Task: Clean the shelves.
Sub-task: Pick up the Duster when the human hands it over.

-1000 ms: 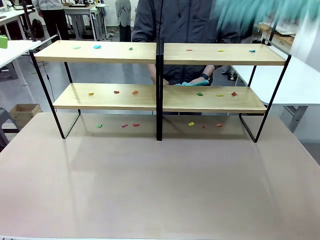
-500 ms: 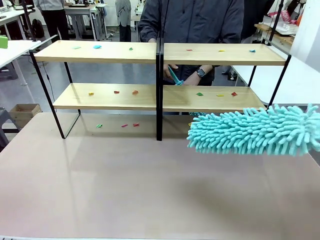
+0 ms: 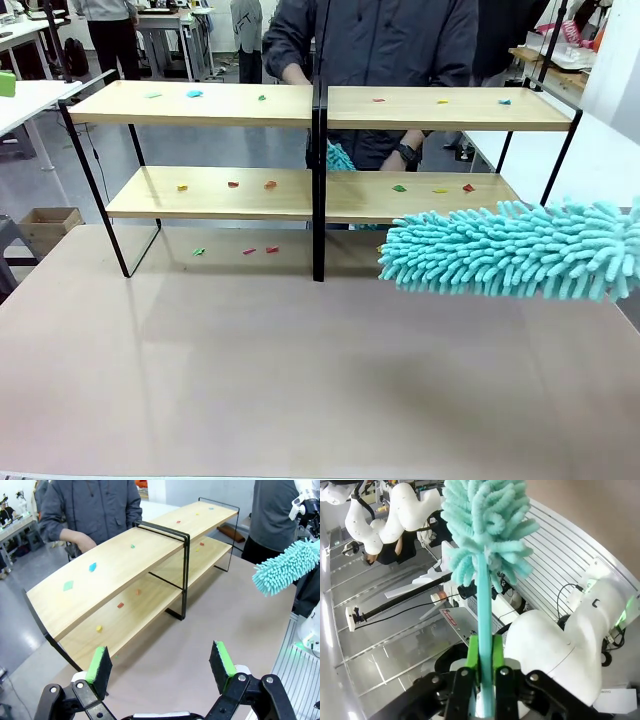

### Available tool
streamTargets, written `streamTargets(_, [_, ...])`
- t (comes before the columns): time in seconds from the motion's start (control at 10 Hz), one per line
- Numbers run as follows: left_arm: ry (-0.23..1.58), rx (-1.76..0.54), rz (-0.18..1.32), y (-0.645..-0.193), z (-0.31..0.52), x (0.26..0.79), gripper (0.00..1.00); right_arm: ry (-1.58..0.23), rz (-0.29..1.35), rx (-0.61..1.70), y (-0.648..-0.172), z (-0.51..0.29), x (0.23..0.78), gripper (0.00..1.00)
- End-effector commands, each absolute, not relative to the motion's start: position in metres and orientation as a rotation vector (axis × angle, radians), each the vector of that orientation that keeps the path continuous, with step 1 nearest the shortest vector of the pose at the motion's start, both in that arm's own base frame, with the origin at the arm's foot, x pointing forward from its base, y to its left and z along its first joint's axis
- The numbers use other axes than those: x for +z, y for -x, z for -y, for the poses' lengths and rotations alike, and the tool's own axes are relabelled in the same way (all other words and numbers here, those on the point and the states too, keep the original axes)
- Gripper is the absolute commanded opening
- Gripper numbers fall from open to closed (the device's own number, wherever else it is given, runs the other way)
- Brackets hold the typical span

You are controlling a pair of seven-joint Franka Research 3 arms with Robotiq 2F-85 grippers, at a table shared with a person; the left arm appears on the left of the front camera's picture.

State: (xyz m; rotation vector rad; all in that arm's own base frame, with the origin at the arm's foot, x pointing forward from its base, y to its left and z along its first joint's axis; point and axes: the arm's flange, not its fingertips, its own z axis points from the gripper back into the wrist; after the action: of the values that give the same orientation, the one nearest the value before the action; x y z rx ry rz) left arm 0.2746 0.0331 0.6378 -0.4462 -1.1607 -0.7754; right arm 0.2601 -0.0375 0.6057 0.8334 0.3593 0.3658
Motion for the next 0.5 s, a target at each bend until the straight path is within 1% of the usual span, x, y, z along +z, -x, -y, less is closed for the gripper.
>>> streamTargets(0.0, [0.452, -0.784, 1.163, -0.275, -0.033, 0.636, 1.0, -0.824, -0.368, 0.361, -0.262, 0.035, 0.605, 0.12])
streamTargets(0.1, [0.452, -0.784, 1.163, -0.275, -0.033, 0.636, 1.0, -0.833, -0.359, 0.366, -0.26, 0.037, 0.606, 0.12])
streamTargets(0.2, [0.452, -0.784, 1.163, -0.275, -0.033, 0.636, 1.0, -0.818, -0.321, 0.358, -0.262, 0.064, 0.615, 0.12])
streamTargets(0.3, [0.452, -0.784, 1.163, -0.275, -0.033, 0.636, 1.0, -0.925, -0.27, 0.337, -0.252, 0.112, 0.625, 0.12])
streamTargets(0.4, [0.452, -0.784, 1.163, -0.275, -0.033, 0.636, 1.0, -0.968, -0.241, 0.283, -0.236, 0.155, 0.63, 0.12])
